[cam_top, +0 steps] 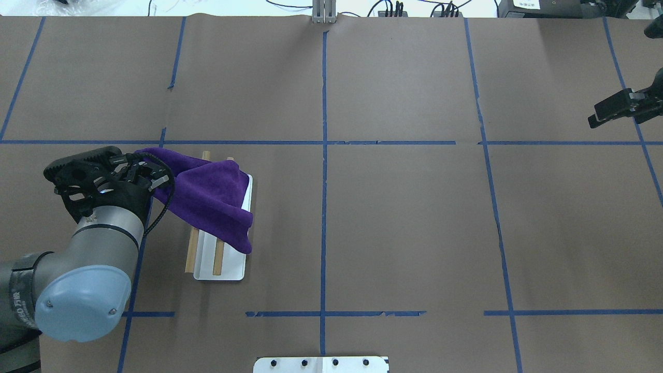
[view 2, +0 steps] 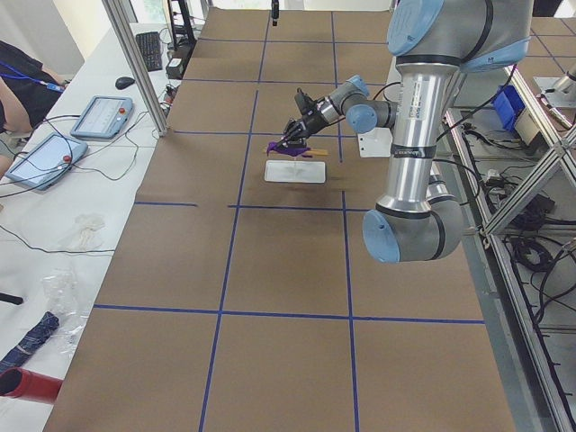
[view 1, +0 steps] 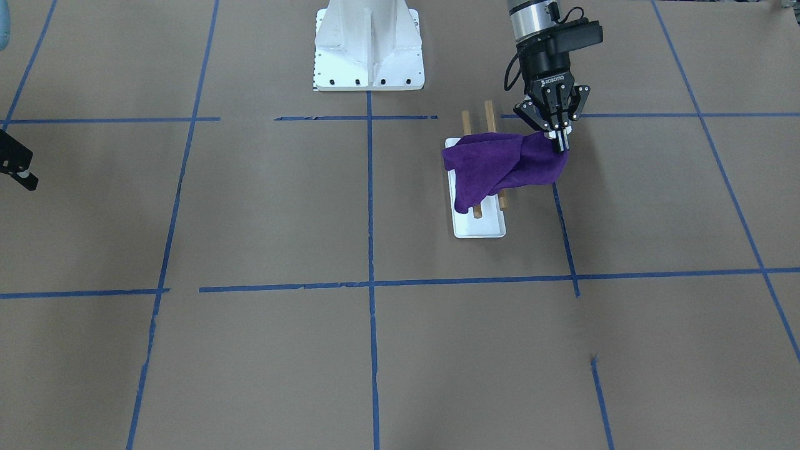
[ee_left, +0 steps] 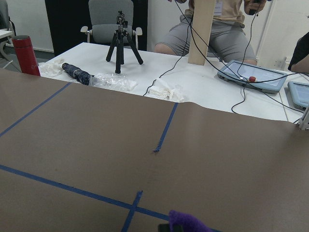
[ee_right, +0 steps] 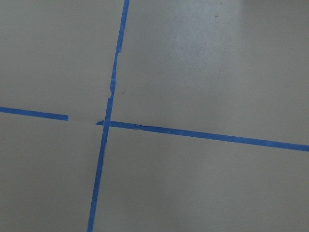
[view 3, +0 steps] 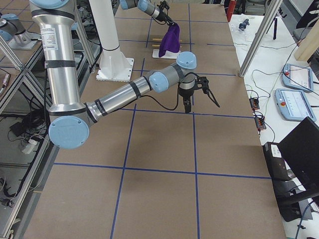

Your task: Hang towel on rack

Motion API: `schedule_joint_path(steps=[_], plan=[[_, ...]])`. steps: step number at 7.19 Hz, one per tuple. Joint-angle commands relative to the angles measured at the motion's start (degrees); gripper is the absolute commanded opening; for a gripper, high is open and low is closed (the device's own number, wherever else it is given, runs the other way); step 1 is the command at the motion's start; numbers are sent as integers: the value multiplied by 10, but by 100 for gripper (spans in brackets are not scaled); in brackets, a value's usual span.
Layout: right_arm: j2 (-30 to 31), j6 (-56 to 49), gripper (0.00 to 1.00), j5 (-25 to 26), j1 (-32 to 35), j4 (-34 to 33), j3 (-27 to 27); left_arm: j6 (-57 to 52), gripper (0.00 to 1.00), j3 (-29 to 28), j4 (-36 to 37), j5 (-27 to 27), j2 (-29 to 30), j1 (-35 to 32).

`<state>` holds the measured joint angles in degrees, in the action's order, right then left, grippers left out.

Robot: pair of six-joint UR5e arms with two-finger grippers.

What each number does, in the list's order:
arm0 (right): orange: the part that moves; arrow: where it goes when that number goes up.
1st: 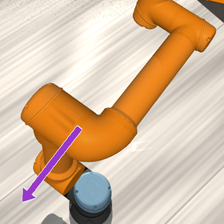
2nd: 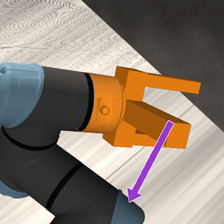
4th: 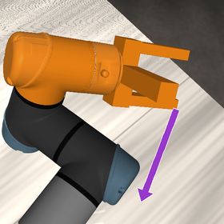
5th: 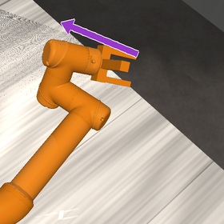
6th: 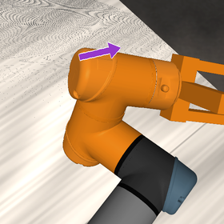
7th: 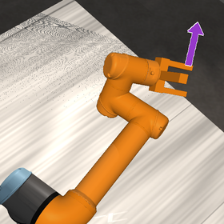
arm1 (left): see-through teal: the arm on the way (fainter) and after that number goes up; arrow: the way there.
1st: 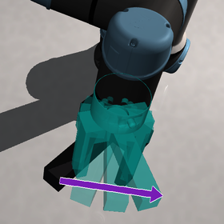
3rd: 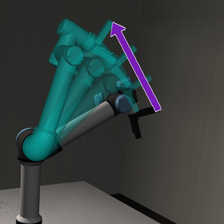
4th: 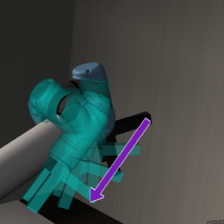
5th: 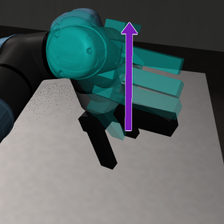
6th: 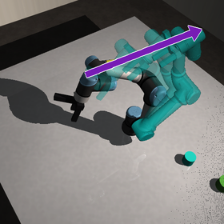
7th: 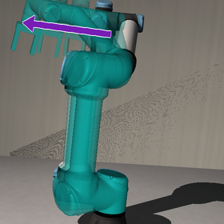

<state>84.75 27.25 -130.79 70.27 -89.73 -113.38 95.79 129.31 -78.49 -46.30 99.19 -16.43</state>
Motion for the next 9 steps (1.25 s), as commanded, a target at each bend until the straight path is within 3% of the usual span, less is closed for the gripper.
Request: schedule_joint_path(steps=[1, 3, 4, 7, 9], plan=[[0, 0, 100, -2, 7, 0, 0, -22, 100, 2, -3, -3, -2, -1], [0, -1, 100, 2, 10, 0, 3, -59, 100, 13, -15, -5, -34, -33], [1, -4, 100, 0, 16, 0, 10, -85, 100, 12, -28, -32, -35, -36], [37, -24, 100, 4, 28, 4, 17, -256, 100, 20, -38, -238, -19, -89], [66, -152, 100, 6, 70, 2, 48, -385, 100, 14, -33, -371, 16, -171]])
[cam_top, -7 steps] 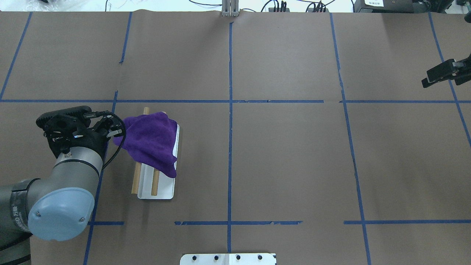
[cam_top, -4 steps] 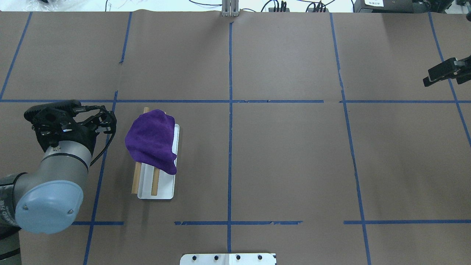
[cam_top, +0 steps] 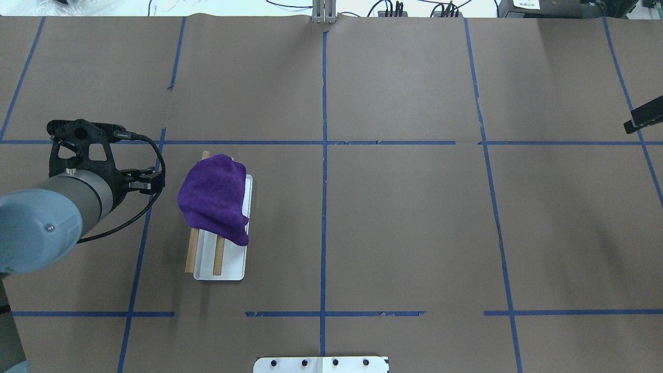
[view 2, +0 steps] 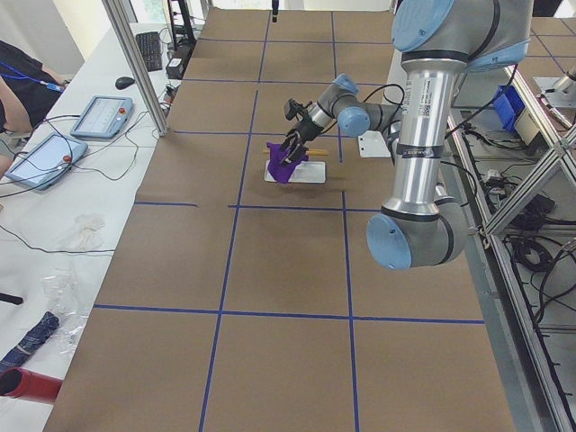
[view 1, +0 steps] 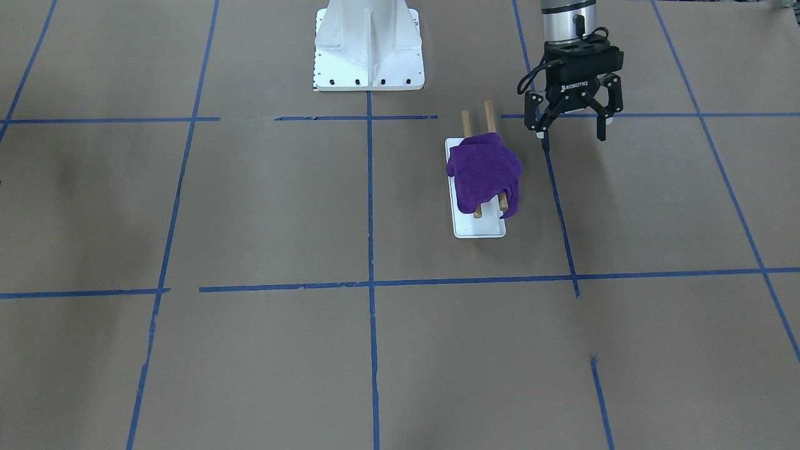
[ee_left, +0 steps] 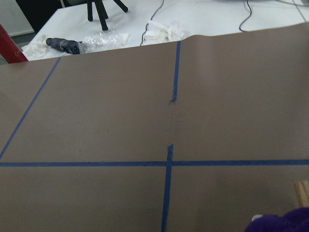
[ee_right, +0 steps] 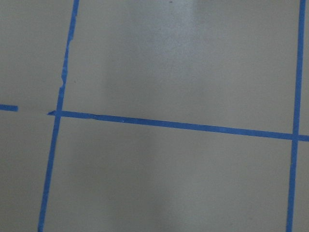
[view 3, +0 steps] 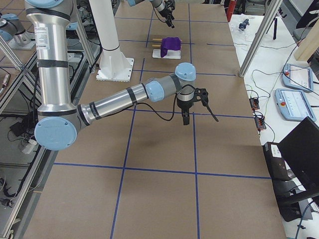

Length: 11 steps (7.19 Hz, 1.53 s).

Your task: Hang towel on rack

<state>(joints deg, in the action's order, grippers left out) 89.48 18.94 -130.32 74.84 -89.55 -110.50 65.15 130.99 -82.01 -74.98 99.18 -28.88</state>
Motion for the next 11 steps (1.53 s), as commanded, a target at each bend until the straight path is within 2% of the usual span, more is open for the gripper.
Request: schedule_joint_path(steps=[1, 2, 4, 5, 7, 9, 10, 11], plan=[[24, -128, 100, -6, 54, 3, 51, -159, 100, -22, 6, -181, 32, -123], [27, -164, 100, -10, 82, 3, 77, -259, 100, -55, 9, -274, 47, -209], [47, -197, 100, -46, 134, 5, 144, -399, 100, -126, 12, -404, 50, -350], [53, -208, 100, -60, 154, 6, 159, -469, 100, -163, 12, -457, 44, -407], [45, -200, 100, -58, 153, 8, 151, -638, 100, -275, 42, -527, 34, -534], [39, -199, 100, -61, 152, 10, 140, -742, 100, -367, 41, -540, 18, -579], [39, -199, 100, -62, 152, 10, 143, -755, 100, -393, 34, -540, 15, -603], [40, -202, 100, -63, 152, 10, 145, -758, 100, -394, 36, -540, 4, -616]])
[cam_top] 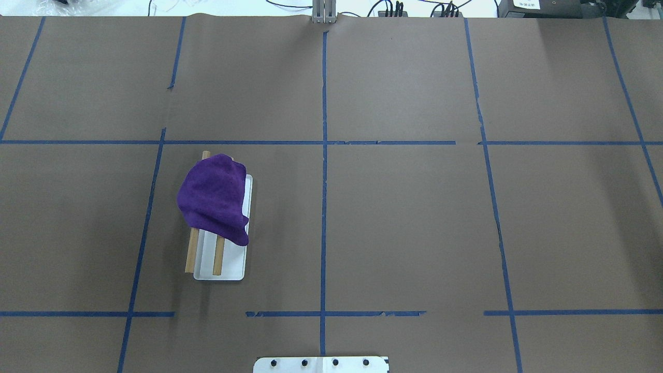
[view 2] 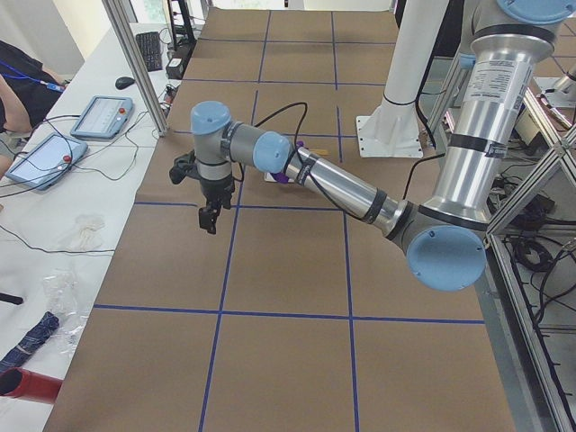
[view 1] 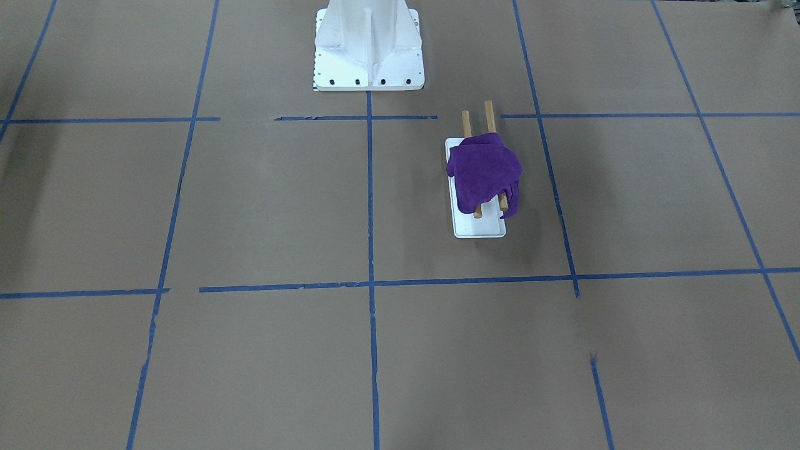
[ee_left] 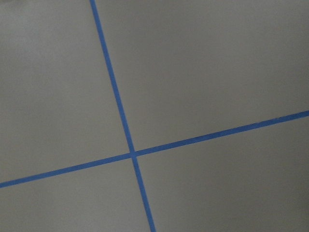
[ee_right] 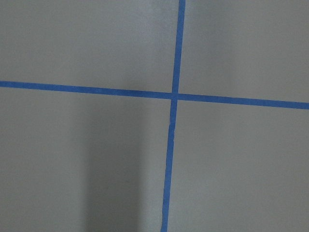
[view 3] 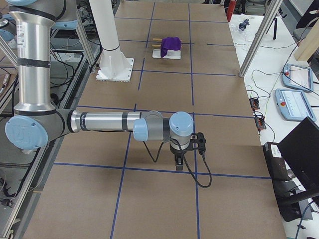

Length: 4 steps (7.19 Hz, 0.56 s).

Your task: Hang towel on rack

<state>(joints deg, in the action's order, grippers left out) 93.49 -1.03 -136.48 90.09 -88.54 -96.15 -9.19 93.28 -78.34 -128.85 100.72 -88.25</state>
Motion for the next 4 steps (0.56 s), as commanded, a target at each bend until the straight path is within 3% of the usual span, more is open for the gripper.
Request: schedule_joint_path(steps=[1, 4], plan=[[0, 1, 100, -4, 0, 0, -1, -14, 100, -15, -5, -9, -43, -25], [3, -2, 100, -6, 0, 0, -1, -9, 100, -20, -8, -53, -77, -24]])
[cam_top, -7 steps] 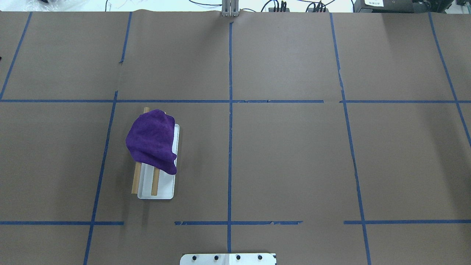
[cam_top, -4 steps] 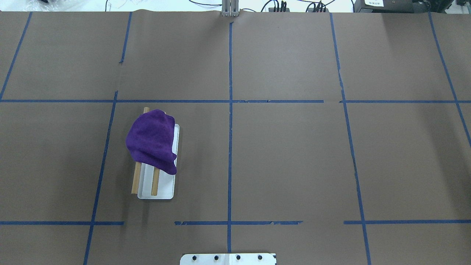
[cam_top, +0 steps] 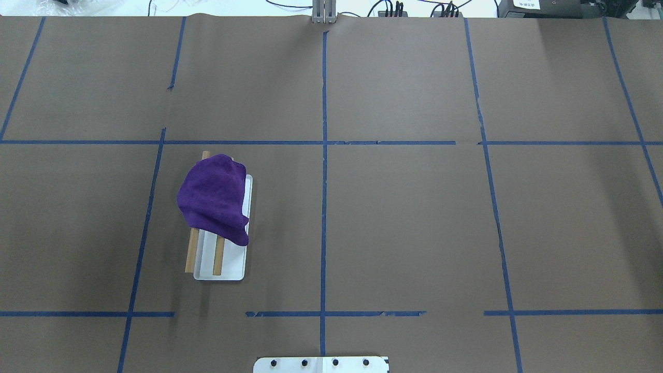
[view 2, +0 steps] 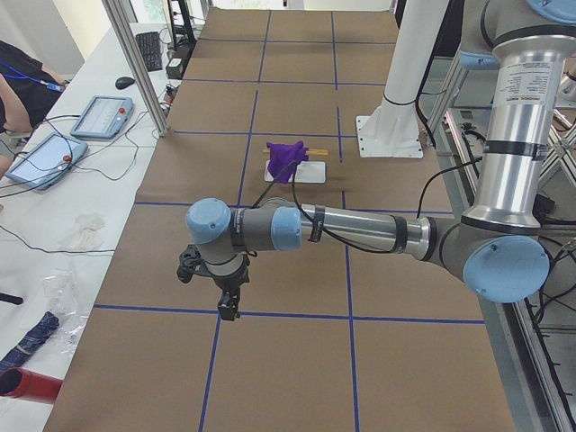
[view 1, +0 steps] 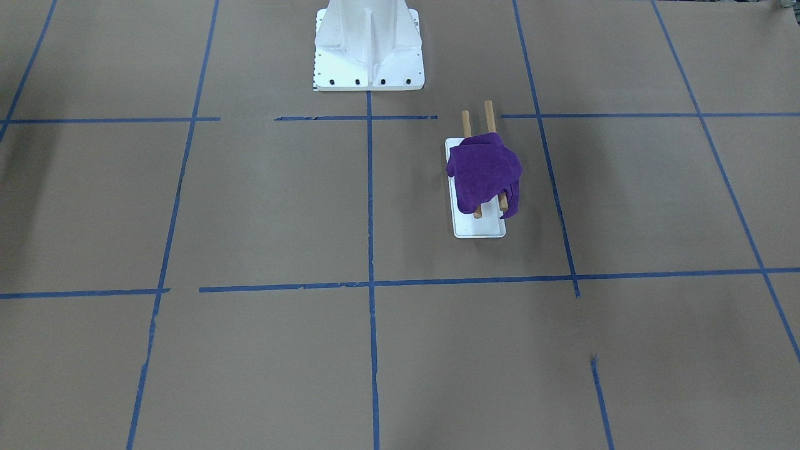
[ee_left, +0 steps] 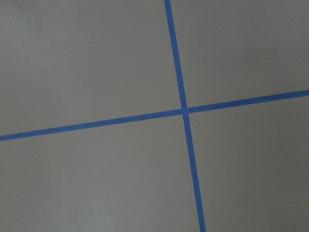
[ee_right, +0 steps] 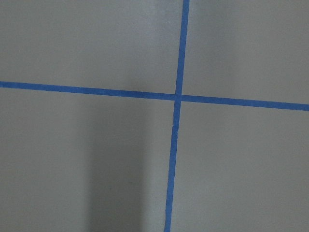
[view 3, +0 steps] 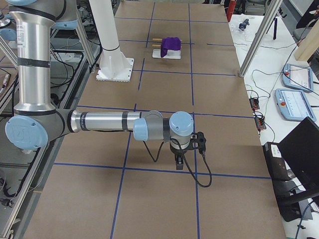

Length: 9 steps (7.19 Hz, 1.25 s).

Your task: Hang towel on rack

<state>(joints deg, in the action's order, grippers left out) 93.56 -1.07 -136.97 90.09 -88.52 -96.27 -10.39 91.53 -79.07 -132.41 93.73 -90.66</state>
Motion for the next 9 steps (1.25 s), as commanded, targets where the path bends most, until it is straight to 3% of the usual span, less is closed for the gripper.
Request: schedule_joint_path(steps=[1, 9], plan=[[1, -2, 100, -1, 0, 0, 1, 4, 100, -3, -1, -34, -7, 1], [0, -1, 100, 3, 0, 0, 4, 4, 100, -3, -13, -45, -6, 1]])
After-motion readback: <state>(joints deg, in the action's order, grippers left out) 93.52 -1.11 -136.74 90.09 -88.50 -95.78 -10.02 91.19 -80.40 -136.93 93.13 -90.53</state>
